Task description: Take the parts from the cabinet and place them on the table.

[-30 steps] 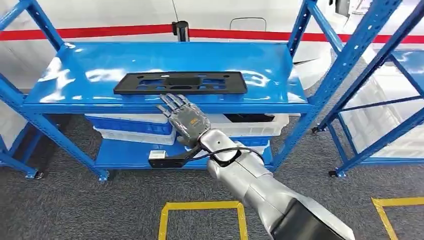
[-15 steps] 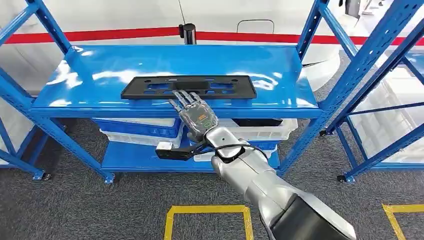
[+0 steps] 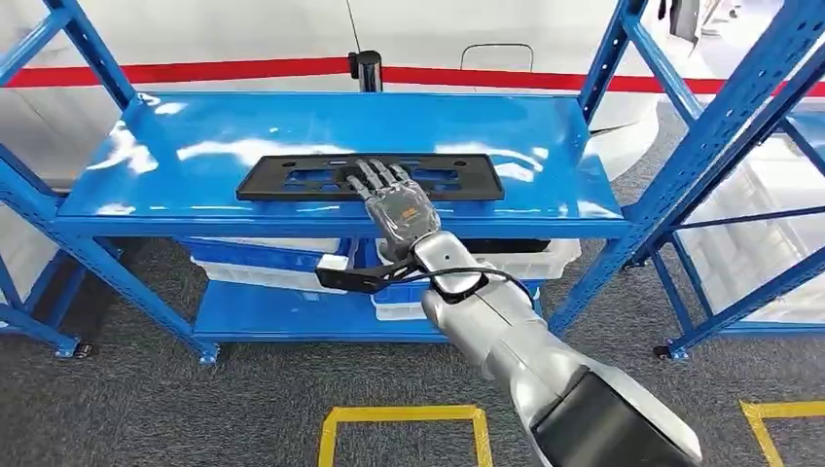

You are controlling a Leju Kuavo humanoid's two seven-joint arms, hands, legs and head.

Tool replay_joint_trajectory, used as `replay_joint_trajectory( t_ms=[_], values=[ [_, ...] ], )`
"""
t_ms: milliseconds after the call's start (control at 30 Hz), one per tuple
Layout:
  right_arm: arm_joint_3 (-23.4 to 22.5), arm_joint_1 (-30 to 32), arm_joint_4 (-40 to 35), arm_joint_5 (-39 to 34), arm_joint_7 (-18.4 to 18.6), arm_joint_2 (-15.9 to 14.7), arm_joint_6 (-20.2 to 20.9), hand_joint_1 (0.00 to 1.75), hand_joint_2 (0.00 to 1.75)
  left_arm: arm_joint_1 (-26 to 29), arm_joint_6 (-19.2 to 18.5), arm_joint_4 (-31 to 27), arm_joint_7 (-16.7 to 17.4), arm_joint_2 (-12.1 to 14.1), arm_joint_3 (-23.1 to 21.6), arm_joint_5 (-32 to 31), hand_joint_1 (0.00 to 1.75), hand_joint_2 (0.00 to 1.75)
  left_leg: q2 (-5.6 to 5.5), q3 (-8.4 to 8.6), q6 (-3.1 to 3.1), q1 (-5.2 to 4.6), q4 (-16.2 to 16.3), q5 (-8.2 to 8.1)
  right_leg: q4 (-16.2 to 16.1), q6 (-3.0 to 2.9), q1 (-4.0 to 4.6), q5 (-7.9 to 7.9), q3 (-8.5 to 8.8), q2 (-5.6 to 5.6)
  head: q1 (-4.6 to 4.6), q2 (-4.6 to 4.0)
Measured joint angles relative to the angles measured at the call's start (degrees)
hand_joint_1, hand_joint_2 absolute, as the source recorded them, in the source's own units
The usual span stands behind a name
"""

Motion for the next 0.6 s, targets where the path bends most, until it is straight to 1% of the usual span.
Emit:
replay_joint_trajectory(
  t_ms=[33,67,100,133,167,200,233,267,300,333,367,400,433,467,500,533,567,600],
  values=[
    [-0.1,-0.2,0.1,0.0,0.0,0.0,0.0,0.00,1.75,0.0,0.0,0.0,0.0,0.0,0.0,0.0,0.00,0.00,-0.02,0.29,0.58,0.05,-0.4,0.27,0.1,0.46,0.08,-0.21,0.04,0.00,-0.05,0.00],
    [-0.2,-0.2,0.1,0.0,0.0,-0.1,0.0,0.00,1.75,0.0,0.0,0.0,0.0,0.0,0.0,0.0,0.00,0.00,0.11,0.59,1.10,0.19,-0.7,0.45,1.2,0.65,-0.13,-0.70,-0.49,-0.22,0.02,0.00],
    [-0.4,-0.5,0.1,0.0,0.0,-0.2,0.0,0.00,1.75,0.0,0.0,0.0,0.0,0.0,0.0,-0.1,0.00,0.00,0.06,0.66,1.55,0.08,-0.7,0.32,3.8,0.43,-0.19,-2.02,-1.73,-0.26,0.02,0.00],
    [-0.4,-0.6,0.2,0.0,0.0,-0.3,0.0,0.00,1.75,-0.1,0.0,0.0,0.0,0.0,0.0,-0.2,0.00,0.00,0.09,0.71,1.96,0.01,-0.7,0.28,8.6,0.06,-0.28,-4.00,-4.25,-0.25,0.17,0.00],
    [-0.5,-0.5,0.3,0.0,0.0,-0.5,0.0,0.00,1.75,-0.2,0.0,0.0,0.0,0.0,0.0,-0.3,0.00,0.00,0.07,0.75,2.10,-0.05,-0.7,0.19,13.2,-0.08,-0.30,-5.64,-6.86,-0.26,0.17,0.00],
    [-0.5,-0.4,0.5,0.0,0.0,-0.7,0.1,0.00,1.75,-0.2,0.0,0.0,0.0,0.0,0.0,-0.4,0.00,0.00,-0.01,0.76,2.24,-0.14,-0.6,0.09,17.5,0.01,-0.25,-6.76,-9.28,-0.25,0.26,0.00],
    [-0.6,-0.3,0.7,0.0,0.0,-0.9,0.1,0.00,1.75,-0.2,0.0,0.0,0.0,0.0,0.0,-0.4,0.00,0.00,-0.09,0.84,2.25,-0.28,-0.6,0.02,19.2,0.29,-0.28,-6.72,-10.54,-0.26,0.26,0.00],
    [-0.6,-0.2,0.8,0.0,0.0,-1.0,0.1,0.00,1.75,-0.1,0.0,0.0,0.0,0.0,0.0,-0.5,0.00,0.00,-0.19,1.00,2.24,-0.38,-0.6,-0.13,17.9,0.63,-0.28,-5.64,-10.35,-0.26,0.22,0.00],
    [-0.8,-0.2,0.9,0.0,0.0,-1.1,0.1,0.00,1.75,-0.1,0.0,0.0,0.0,0.0,0.0,-0.5,0.00,0.00,-0.30,1.22,2.15,-0.42,-0.6,-0.28,14.4,1.00,-0.27,-3.73,-8.83,-0.27,0.28,0.00],
    [-0.9,-0.3,0.9,0.2,0.1,-1.0,0.1,0.00,1.75,-0.2,0.0,0.0,0.0,0.0,0.0,-0.5,0.00,0.00,-0.32,1.55,2.02,-0.44,-0.6,-0.49,8.8,1.33,-0.29,-1.26,-6.35,-0.30,0.22,0.00],
    [-1.0,-0.4,0.9,0.3,0.2,-1.1,0.1,0.00,1.75,-0.2,0.1,0.0,0.0,0.0,0.0,-0.5,0.00,0.00,-0.32,1.86,1.76,-0.44,-0.6,-0.75,3.3,1.38,-0.29,0.87,-3.74,-0.39,0.26,0.00],
    [-1.1,-0.6,1.0,0.4,0.3,-1.1,0.1,0.00,1.75,-0.2,0.1,0.0,0.0,0.0,0.0,-0.5,0.00,0.00,-0.35,1.93,1.39,-0.81,-0.5,-1.03,1.0,0.83,-0.12,1.61,-2.89,-0.48,0.28,0.00],
    [-1.3,-0.7,1.0,0.5,0.4,-1.1,0.3,0.00,1.75,-0.3,0.1,0.0,0.0,0.0,0.0,-0.5,0.00,0.00,-0.41,1.89,1.05,-0.89,-0.5,-1.26,0.8,0.36,0.17,1.82,-2.33,-0.44,0.26,0.00],
    [-1.6,-0.7,1.1,0.5,0.5,-1.2,0.3,0.00,1.75,-0.3,0.1,0.0,0.0,0.0,0.0,-0.5,0.00,0.00,-0.38,1.96,0.92,-0.88,-0.5,-1.31,0.9,0.04,0.13,1.77,-2.57,-0.41,0.19,0.00],
    [-1.7,-0.7,1.2,0.5,0.6,-1.2,0.3,0.00,1.75,-0.3,0.1,0.0,0.0,0.0,0.0,-0.5,0.00,0.00,-0.33,2.05,0.71,-0.66,-0.6,-1.36,1.0,-0.30,0.24,1.74,-2.54,-0.39,0.28,0.00],
    [-1.7,-0.8,1.2,0.5,0.6,-1.2,0.3,0.00,1.75,-0.3,0.1,0.0,0.0,0.0,0.0,-0.5,0.00,0.00,-0.31,2.11,0.29,-0.54,-0.7,-1.49,0.7,-0.79,0.11,1.82,-2.38,-0.31,0.26,0.00],
    [-1.8,-0.8,1.2,0.5,0.6,-1.2,0.3,0.00,1.75,-0.4,0.1,0.0,0.0,0.0,0.0,-0.5,0.00,0.00,-0.21,1.93,-0.01,-0.21,-0.2,-1.91,0.3,-1.18,-0.58,2.03,-2.01,-0.28,0.28,0.00],
    [-1.8,-0.9,1.2,0.5,0.6,-1.2,0.3,0.00,1.75,-0.4,0.2,0.0,-0.1,0.0,0.0,-0.6,0.00,0.00,-0.01,1.09,-0.31,-0.35,2.0,-3.15,0.3,-1.55,-0.51,1.85,-1.80,-0.23,0.06,0.00]
  ],
)
